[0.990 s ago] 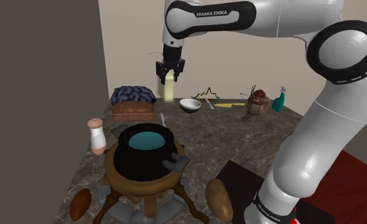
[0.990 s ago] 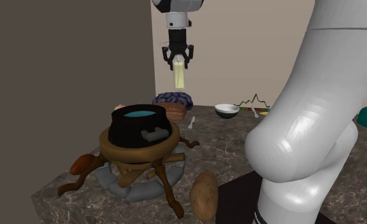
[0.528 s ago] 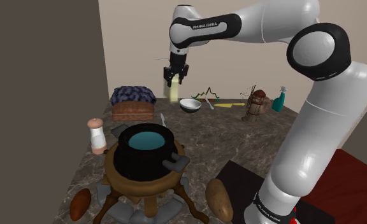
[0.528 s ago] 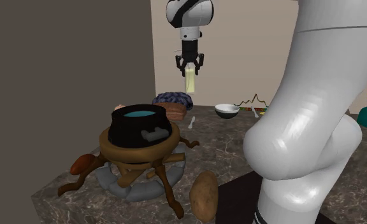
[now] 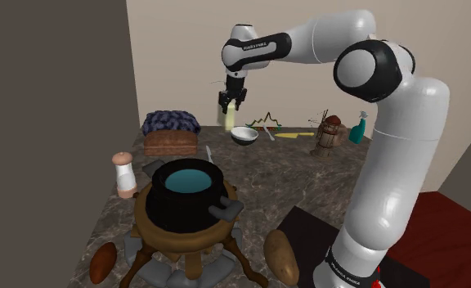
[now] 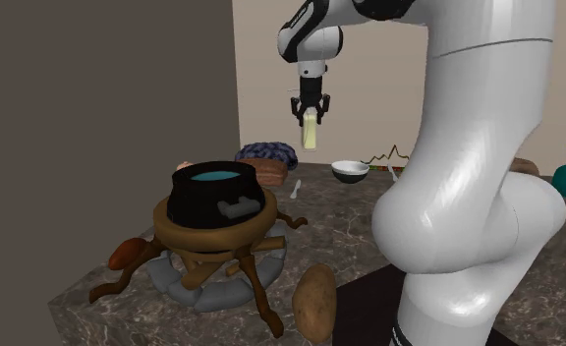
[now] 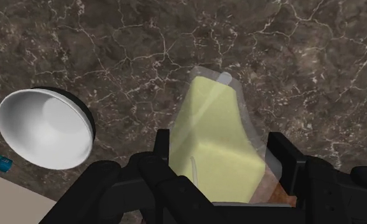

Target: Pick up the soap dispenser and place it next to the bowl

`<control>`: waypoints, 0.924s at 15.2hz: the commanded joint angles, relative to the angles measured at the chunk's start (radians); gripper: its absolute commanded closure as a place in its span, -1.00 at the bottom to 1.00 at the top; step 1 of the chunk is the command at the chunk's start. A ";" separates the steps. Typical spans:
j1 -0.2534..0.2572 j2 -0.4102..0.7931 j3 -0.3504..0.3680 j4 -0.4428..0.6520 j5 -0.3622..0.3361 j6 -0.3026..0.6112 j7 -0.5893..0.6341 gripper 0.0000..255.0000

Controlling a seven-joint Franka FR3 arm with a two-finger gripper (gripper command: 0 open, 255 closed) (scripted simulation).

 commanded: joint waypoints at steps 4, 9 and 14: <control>-0.058 0.121 -0.030 0.103 0.037 0.024 -0.095 1.00; -0.124 0.274 -0.046 0.264 0.079 0.018 -0.181 1.00; -0.187 0.432 -0.049 0.444 0.112 -0.003 -0.245 1.00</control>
